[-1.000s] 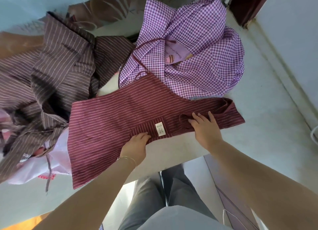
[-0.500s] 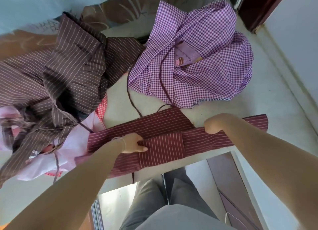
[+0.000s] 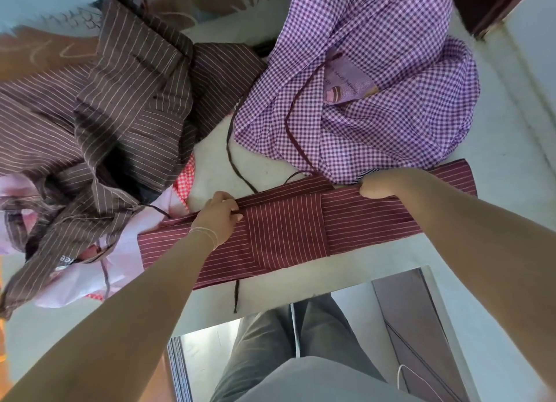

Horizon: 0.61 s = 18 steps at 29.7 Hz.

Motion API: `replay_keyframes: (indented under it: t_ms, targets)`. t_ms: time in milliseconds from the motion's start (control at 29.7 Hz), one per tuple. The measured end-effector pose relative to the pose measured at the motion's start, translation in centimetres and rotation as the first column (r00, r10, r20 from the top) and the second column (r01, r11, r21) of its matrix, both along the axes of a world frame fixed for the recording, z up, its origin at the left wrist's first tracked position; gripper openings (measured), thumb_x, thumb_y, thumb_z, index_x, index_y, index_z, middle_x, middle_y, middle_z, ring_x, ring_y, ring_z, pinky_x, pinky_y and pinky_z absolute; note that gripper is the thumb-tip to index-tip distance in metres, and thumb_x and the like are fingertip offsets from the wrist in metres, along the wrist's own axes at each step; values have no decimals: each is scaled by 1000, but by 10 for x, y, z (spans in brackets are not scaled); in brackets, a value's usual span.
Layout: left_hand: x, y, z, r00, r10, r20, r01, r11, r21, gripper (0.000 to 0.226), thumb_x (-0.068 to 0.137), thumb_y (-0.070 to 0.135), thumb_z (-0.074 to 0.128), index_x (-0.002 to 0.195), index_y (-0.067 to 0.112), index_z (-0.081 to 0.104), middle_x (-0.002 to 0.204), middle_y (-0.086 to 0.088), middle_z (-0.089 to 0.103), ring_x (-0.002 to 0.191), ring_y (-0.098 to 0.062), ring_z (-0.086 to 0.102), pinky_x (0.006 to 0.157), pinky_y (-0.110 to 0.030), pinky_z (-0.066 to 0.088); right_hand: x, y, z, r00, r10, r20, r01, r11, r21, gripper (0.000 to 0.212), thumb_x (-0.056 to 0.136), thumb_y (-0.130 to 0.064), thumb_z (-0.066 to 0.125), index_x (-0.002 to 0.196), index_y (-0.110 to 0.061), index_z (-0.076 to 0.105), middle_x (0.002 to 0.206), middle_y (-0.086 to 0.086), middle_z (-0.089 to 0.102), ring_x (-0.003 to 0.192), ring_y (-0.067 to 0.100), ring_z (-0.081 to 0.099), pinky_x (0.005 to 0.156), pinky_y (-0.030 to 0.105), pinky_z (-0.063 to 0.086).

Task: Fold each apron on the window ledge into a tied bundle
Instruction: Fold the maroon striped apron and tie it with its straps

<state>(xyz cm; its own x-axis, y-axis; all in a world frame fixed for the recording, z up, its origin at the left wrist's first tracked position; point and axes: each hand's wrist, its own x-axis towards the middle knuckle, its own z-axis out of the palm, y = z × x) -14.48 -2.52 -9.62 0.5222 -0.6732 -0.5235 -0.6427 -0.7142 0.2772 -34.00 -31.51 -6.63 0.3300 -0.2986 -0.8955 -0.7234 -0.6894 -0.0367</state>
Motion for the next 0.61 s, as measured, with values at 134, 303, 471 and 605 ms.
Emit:
replay_keyframes:
  t_ms: [134,303,471,605]
  targets:
    - [1,0,0,998,66,4,-65,993,-100,10,90,14,63,99,8,64,115,-6,54,102,-23,54,95,-31,43,6,-4,-4,998,-14,66,15,1000,-20,37,102,-24,33,131,-6,49,128,14,53,106,24,50,96,35,39]
    - [-1,-1,-1,995,98,20,-95,988,-122,10,93,12,59,100,12,65,102,-5,58,89,-21,53,87,-32,47,7,-5,-5,981,-18,195,27,999,-44,36,106,-23,29,132,-4,47,137,16,50,118,29,51,98,36,39]
    - [-2,-1,-2,990,120,71,-110,985,-130,12,95,15,55,104,10,62,101,-12,58,90,-25,51,88,-39,47,13,-2,-9,971,23,237,12,989,-147,41,105,-27,27,137,-7,43,141,15,47,125,32,49,104,39,39]
    - [-4,8,-8,977,-16,214,23,999,-29,39,89,41,61,120,17,58,122,-8,48,112,-27,44,97,-41,41,21,8,-8,979,102,179,-55,967,-249,56,101,-47,31,136,-6,44,142,14,46,127,33,47,104,41,39]
